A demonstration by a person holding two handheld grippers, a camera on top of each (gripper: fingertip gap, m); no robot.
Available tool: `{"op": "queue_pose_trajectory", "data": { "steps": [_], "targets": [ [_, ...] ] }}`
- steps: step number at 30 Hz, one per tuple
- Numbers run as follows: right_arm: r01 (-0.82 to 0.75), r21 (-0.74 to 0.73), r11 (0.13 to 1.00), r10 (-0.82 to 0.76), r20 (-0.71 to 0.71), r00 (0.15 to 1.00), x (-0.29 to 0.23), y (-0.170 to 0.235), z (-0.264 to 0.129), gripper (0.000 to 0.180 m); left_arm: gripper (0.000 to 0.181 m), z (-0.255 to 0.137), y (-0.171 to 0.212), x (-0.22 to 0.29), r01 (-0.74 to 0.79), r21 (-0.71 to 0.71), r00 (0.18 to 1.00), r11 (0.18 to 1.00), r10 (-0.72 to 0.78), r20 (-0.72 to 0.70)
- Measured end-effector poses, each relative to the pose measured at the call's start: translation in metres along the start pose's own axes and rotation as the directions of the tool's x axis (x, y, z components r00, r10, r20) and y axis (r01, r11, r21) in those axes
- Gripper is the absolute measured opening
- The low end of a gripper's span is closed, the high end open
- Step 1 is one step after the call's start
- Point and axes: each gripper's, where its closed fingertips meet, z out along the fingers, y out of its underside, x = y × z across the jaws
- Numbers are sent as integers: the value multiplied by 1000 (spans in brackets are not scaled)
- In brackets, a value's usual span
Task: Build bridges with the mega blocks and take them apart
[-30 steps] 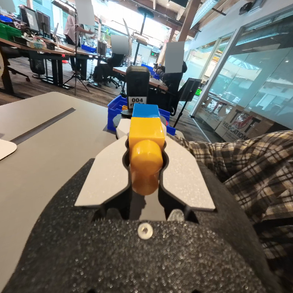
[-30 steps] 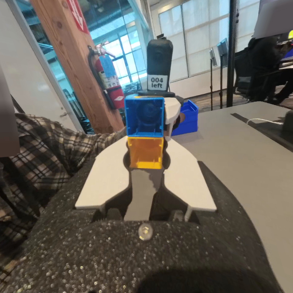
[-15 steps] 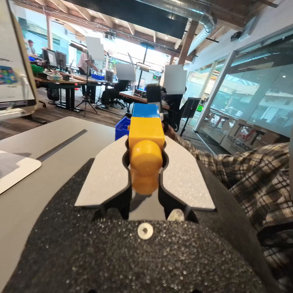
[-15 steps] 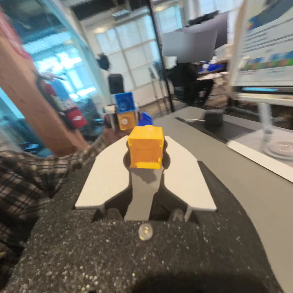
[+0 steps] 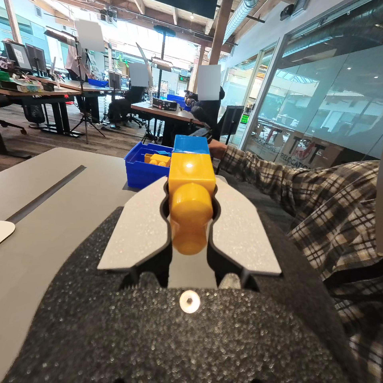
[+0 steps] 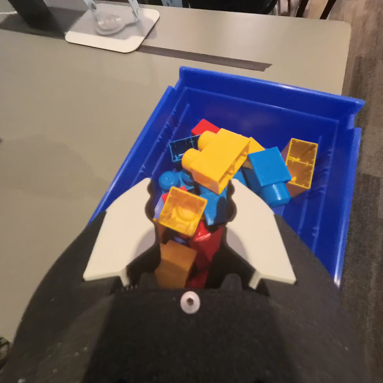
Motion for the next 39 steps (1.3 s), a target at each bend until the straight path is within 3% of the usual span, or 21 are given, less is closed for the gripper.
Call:
{"op": "queue_pose_trajectory", "data": {
  "steps": [4, 7, 12, 18, 20, 24, 25, 26, 34, 39],
  "targets": [
    [12, 170, 985, -26, 79, 997, -31, -55, -12, 74, 37, 0, 4, -3, 10, -12, 1000, 1000, -10, 5],
    [45, 349, 936, -150, 278, 949, -109, -116, -18, 74, 37, 0, 5, -7, 15, -16, 1000, 1000, -14, 7],
    [29, 505, 863, -384, 617, 687, -265, -170, 1, 79, 37, -1, 10, -11, 14, -30, 1000, 999, -14, 21],
    [-38, 531, 846, -466, 774, 429, -366, -177, 45, 80, 37, -4, 7, -12, 9, -16, 1000, 1000, -9, 19],
    [-42, 541, 840, -487, 787, 379, -380, -175, 53, 73, 37, -4, 9, -13, 9, -24, 1000, 1000, -8, 20],
    [52, 517, 854, -499, 787, 362, -391, -168, 69, 66, 37, -3, 13, -16, 22, -32, 1000, 999, -21, 17],
    [60, 520, 852, -507, 790, 345, -393, -166, 69, 57, 37, -2, 14, -16, 26, -33, 1000, 999, -26, 16],
    [77, 515, 853, -511, 798, 320, -394, -162, 69, 36, 37, -2, 15, -17, 30, -36, 999, 999, -30, 14],
    [99, 513, 853, -515, 795, 321, -388, -157, 67, 35, 36, 5, 15, -15, 30, -40, 999, 999, -29, 35],
    [104, 560, 822, -554, 744, 374, -380, -156, 45, 35, 36, 10, 4, -1, 7, -11, 999, 1000, -7, 37]
  ]
}}
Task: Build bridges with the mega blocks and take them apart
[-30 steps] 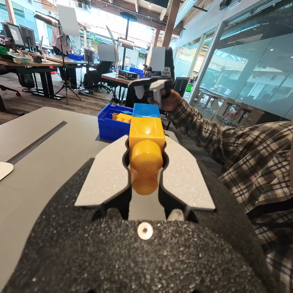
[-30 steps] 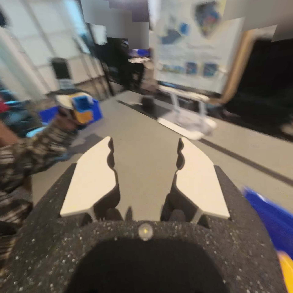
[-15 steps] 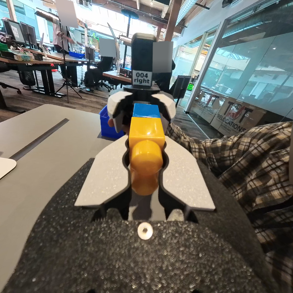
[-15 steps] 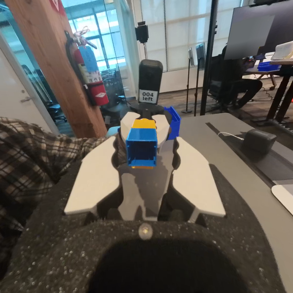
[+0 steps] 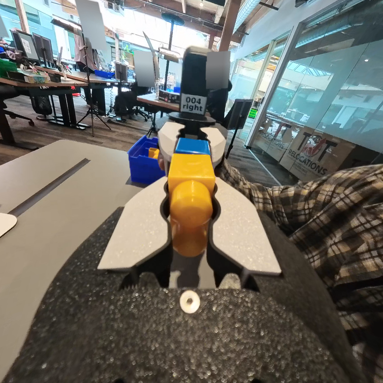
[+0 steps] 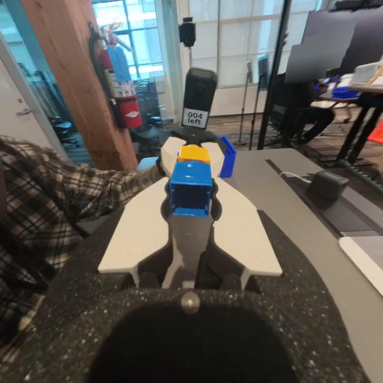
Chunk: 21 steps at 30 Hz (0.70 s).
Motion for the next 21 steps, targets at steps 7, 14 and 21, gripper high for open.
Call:
{"op": "queue_pose_trajectory", "data": {
  "steps": [7, 14, 21],
  "targets": [
    [-77, 105, 991, 114, -413, 903, 19, -26, -149, 35, 36, -49, -35, -11, 4, 112, 997, 994, -13, 82],
    [-384, -61, 921, 141, -868, 475, 17, 31, -343, 35, 36, -32, -31, 11, -35, 51, 999, 998, 34, 17],
    [-616, -158, 772, 122, -914, 387, 8, 139, -384, 40, 36, -16, -10, 13, -41, -50, 999, 998, 42, 5]
  ]
}}
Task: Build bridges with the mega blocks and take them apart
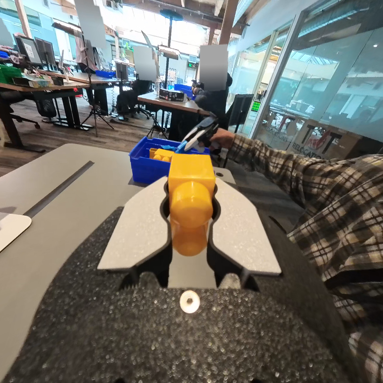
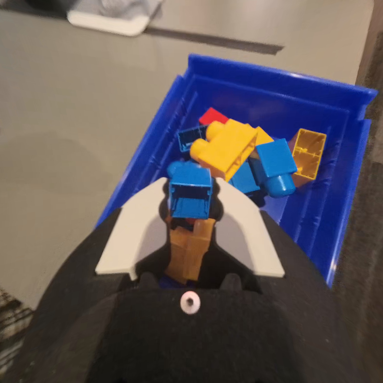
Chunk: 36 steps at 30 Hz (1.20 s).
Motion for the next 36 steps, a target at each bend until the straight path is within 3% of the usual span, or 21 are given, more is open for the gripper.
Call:
{"op": "queue_pose_trajectory", "data": {
  "steps": [1, 3, 6, 8, 11, 16, 19, 27, 29, 32, 36],
  "targets": [
    [15, -7, 1000, -15, -14, 1000, 4, 3, 6, 58, 36, 2, 4, 0, -1, -16, 1000, 1000, 1, -1],
    [37, 43, 998, -36, -29, 999, 6, -6, 8, 74, 36, 5, 11, -1, -6, -41, 1000, 999, 6, 3],
    [86, 264, 961, -99, 36, 994, -27, -55, -5, 76, 36, 7, 15, -3, -7, -47, 1000, 999, 7, 1],
    [107, 414, 904, -191, 168, 967, -82, -86, -12, 73, 36, 8, 12, -5, 11, -19, 1000, 1000, -12, -11],
    [101, 537, 838, -346, 378, 859, -182, -108, -4, 73, 36, 10, 7, -5, 71, 48, 996, 996, -68, -63],
    [-19, 484, 875, -368, 689, 624, -311, -114, 41, 67, 36, 15, 10, -8, 142, 91, 986, 986, -133, -102],
    [-14, 418, 908, -342, 760, 552, -352, -115, 70, 64, 36, 17, 12, -8, 148, 89, 985, 985, -138, -106],
    [25, 390, 921, -355, 810, 467, -394, -126, 83, 52, 36, 25, 17, -7, 136, 60, 986, 989, -129, -109],
    [64, 385, 921, -370, 811, 453, -400, -124, 84, 37, 36, 27, 18, -5, 139, 60, 984, 988, -131, -117],
    [125, 380, 916, -391, 785, 481, -399, -120, 82, 36, 37, 23, 14, -5, 126, 83, 986, 989, -116, -119],
    [111, 360, 926, -358, 745, 563, -362, -121, 62, 35, 65, 9, -7, -5, 88, 157, 994, 984, -77, -77]
  ]
}}
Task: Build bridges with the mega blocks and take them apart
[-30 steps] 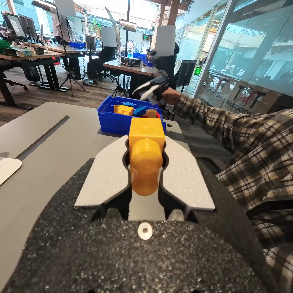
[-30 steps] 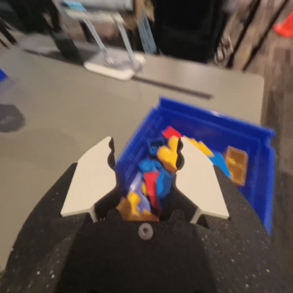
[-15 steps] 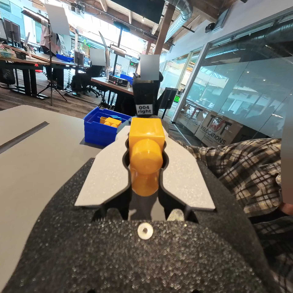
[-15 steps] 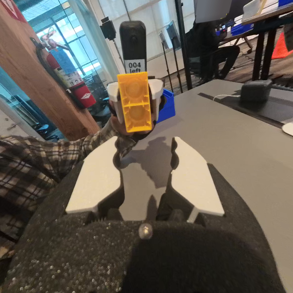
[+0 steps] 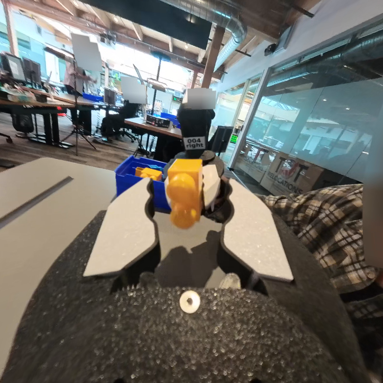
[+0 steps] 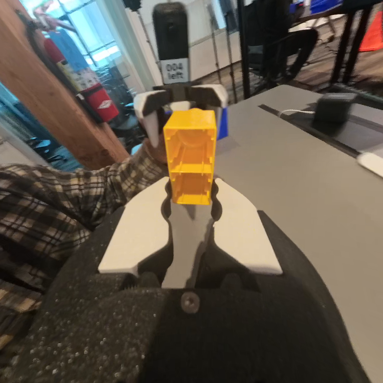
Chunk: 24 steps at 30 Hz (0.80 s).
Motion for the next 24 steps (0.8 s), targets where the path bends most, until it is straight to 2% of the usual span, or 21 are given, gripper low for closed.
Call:
{"op": "queue_pose_trajectory", "data": {
  "steps": [3, 5, 9, 12, 15, 19, 21, 24],
  "targets": [
    [10, -32, 999, -18, -246, 969, 27, -6, -77, 35, 69, -6, -7, 1, -34, -2, 999, 999, 35, 34],
    [-1, -53, 999, -23, -446, 895, 48, -10, -148, 35, 69, -6, -8, 3, -45, -16, 998, 999, 45, 42],
    [-136, -114, 984, -1, -769, 639, 86, 12, -296, 35, 68, -1, -2, 5, -27, -54, 999, 998, 28, 29],
    [-287, -117, 951, 32, -884, 467, 100, 54, -376, 36, 68, 5, 8, 5, -16, -101, 999, 995, 19, 28],
    [-425, -114, 898, 62, -923, 380, 105, 103, -411, 36, 68, 8, 13, 5, -25, -127, 999, 992, 29, 27],
    [-492, -122, 862, 44, -949, 312, 120, 142, -428, 37, 67, 9, 17, 4, -22, -140, 999, 990, 26, 29],
    [-489, -121, 864, 36, -954, 298, 128, 150, -432, 37, 67, 9, 18, 3, -18, -147, 999, 989, 24, 34],
    [-432, -95, 897, 40, -955, 294, 133, 139, -431, 56, 67, 6, 17, 0, -28, -148, 998, 989, 36, 52]
  ]
}}
